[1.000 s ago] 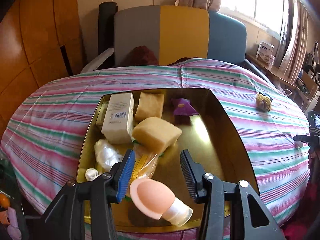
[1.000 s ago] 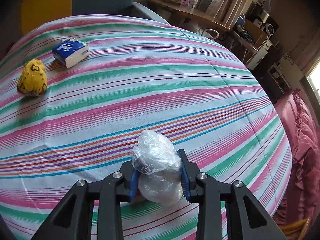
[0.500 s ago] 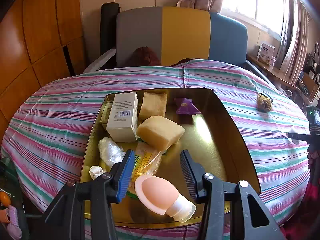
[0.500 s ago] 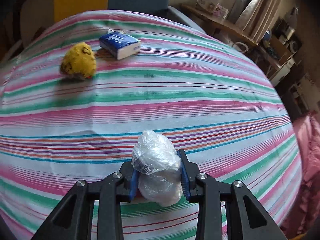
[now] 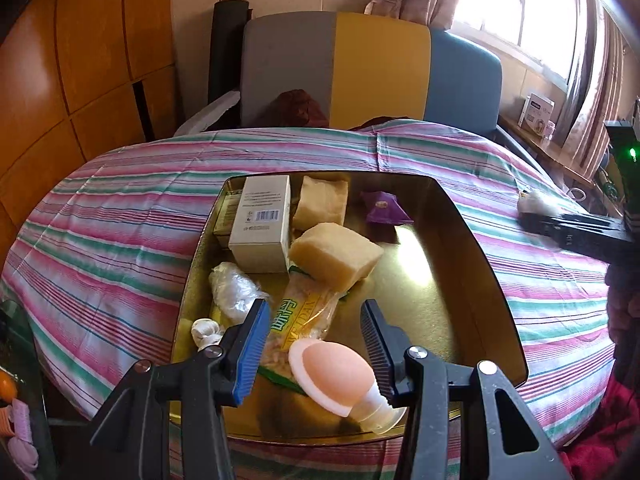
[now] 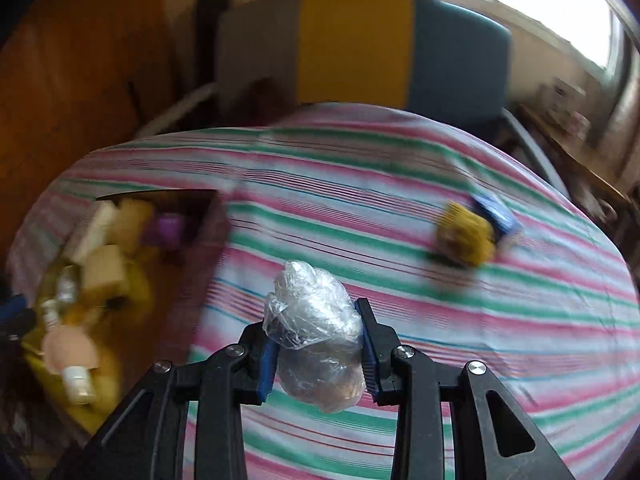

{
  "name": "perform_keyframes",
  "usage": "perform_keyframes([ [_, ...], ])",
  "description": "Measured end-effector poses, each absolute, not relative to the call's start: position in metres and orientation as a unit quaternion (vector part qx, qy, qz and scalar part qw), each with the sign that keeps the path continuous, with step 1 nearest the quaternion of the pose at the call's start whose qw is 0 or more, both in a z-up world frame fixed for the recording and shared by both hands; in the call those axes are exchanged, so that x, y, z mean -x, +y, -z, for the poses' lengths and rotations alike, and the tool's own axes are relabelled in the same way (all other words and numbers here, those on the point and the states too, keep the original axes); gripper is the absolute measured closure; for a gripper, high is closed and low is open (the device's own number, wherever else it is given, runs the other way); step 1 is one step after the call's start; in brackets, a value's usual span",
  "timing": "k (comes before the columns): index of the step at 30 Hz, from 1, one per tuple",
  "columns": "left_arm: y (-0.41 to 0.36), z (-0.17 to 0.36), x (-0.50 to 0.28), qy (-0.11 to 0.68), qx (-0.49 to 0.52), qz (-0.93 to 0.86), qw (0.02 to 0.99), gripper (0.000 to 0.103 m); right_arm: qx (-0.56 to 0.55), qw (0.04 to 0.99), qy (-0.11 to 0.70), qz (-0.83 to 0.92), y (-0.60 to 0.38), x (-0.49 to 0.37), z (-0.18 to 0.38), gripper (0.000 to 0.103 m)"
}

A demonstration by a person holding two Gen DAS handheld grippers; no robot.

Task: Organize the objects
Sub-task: 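Carry the plastic-wrapped cloth into the tray and open the right tool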

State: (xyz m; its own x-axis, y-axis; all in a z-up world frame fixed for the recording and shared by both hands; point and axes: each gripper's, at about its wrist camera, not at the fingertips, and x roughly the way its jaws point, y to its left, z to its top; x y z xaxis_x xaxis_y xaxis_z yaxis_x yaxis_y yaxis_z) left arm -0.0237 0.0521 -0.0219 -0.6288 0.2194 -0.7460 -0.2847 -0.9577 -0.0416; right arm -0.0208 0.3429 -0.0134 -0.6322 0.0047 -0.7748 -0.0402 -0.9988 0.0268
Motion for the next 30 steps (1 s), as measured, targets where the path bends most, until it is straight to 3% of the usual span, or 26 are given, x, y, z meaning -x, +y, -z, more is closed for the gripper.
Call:
perform_keyframes([
  [8,0.034,0.026,0.028,0.025,0.413,-0.901,0.127,0.056,0.45,-0.08,-0.042,-0.888,0.248,0.062,0.029,0.068],
  [18,0.019,0.034,0.035,0.01,0.425,-0.898,0.116,0.056,0.508,-0.059,-0.103,-0.853,0.216,0.117,0.088,0.064],
  [22,0.019,0.036,0.036,0.009,0.427,-0.897,0.116,0.056,0.508,-0.061,-0.102,-0.853,0.216,0.121,0.091,0.053],
  [23,0.019,0.036,0.036,0.009,0.427,-0.897,0.116,0.056,0.504,-0.061,-0.101,-0.855,0.217,0.121,0.089,0.042],
  [24,0.02,0.036,0.035,0.01,0.427,-0.897,0.116,0.056,0.5,-0.061,-0.099,-0.858,0.219,0.119,0.087,0.039],
  [30,0.021,0.032,0.033,0.014,0.424,-0.898,0.118,0.056,0.479,-0.064,-0.075,-0.872,0.225,0.107,0.072,0.038],
])
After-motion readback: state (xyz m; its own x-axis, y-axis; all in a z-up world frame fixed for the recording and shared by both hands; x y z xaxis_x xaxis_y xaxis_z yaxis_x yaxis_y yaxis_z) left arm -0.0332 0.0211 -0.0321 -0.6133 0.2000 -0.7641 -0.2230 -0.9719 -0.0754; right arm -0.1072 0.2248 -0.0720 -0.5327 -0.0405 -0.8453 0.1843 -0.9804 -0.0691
